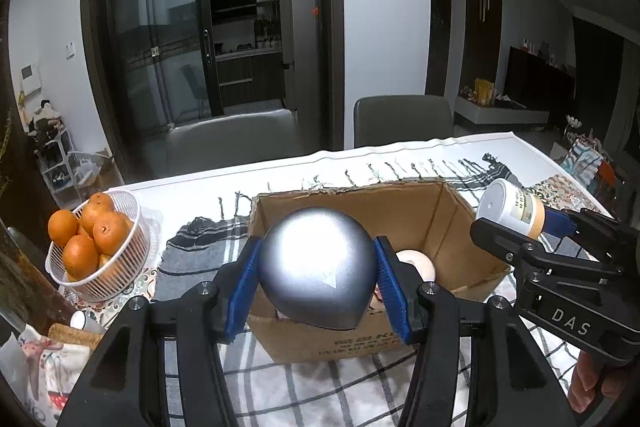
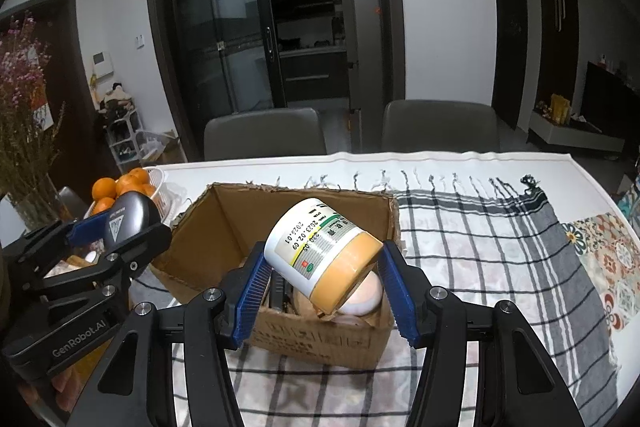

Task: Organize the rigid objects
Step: 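Carry the grey device and jar into the box and open both grippers, then move both tools from the box toward the astronaut keychain on the cloth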

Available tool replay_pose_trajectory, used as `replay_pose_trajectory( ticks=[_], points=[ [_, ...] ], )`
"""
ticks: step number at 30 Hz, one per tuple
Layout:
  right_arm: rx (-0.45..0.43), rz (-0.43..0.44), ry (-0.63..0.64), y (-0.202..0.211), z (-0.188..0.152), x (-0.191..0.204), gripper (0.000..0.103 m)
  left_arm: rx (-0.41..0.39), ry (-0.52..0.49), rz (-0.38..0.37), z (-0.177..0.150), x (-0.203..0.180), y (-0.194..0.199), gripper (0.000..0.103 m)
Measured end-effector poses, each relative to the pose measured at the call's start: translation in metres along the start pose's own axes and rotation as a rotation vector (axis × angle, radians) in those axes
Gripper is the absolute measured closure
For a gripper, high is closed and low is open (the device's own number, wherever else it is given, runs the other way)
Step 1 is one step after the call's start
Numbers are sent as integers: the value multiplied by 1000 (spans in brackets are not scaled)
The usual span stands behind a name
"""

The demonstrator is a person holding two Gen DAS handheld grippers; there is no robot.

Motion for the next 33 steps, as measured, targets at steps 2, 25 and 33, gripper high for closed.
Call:
replay_pose_trajectory(
  ticks=[2,25,33],
  points=[
    [19,0,5,-8,1,-1,47,12,-3,-2,1,1,-6,48],
    [112,-19,-53,-49,7,-16,38,46,-1,102,10,9,-28,24],
    [65,-54,-29,-18,0,-8,38,2,23,144,-4,14,7,17]
  ],
)
Point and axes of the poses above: each gripper's, at about its wrist camera, not at the fingertips, and y roughly against the way its jaws point, x to its left, z to its top, the point moved 5 cm from there along -y, roughly the way its jaws point, and after that the axes turned 2 degrees about -z, right-handed, at the moved point
